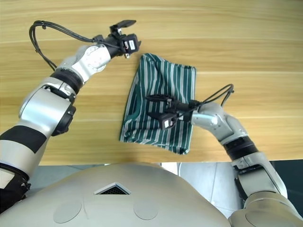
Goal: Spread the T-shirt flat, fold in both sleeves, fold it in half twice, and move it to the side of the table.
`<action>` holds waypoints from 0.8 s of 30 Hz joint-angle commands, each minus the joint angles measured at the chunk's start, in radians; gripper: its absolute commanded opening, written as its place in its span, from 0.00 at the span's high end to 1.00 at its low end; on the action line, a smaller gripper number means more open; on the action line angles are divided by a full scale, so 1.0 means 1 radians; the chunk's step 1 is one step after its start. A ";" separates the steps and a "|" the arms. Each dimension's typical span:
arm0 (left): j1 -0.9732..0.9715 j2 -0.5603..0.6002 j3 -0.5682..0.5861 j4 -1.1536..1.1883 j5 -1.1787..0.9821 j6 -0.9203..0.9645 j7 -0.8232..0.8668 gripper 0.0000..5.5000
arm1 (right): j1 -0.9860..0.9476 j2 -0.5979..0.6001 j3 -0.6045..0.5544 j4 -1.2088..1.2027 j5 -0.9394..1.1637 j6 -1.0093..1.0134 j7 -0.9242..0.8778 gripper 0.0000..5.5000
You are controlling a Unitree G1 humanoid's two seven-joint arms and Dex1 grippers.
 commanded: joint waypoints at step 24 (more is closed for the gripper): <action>0.507 0.259 -0.048 -0.520 0.119 -0.214 -0.168 0.41 | -0.300 0.038 -0.199 0.430 -0.152 0.030 -0.283 0.39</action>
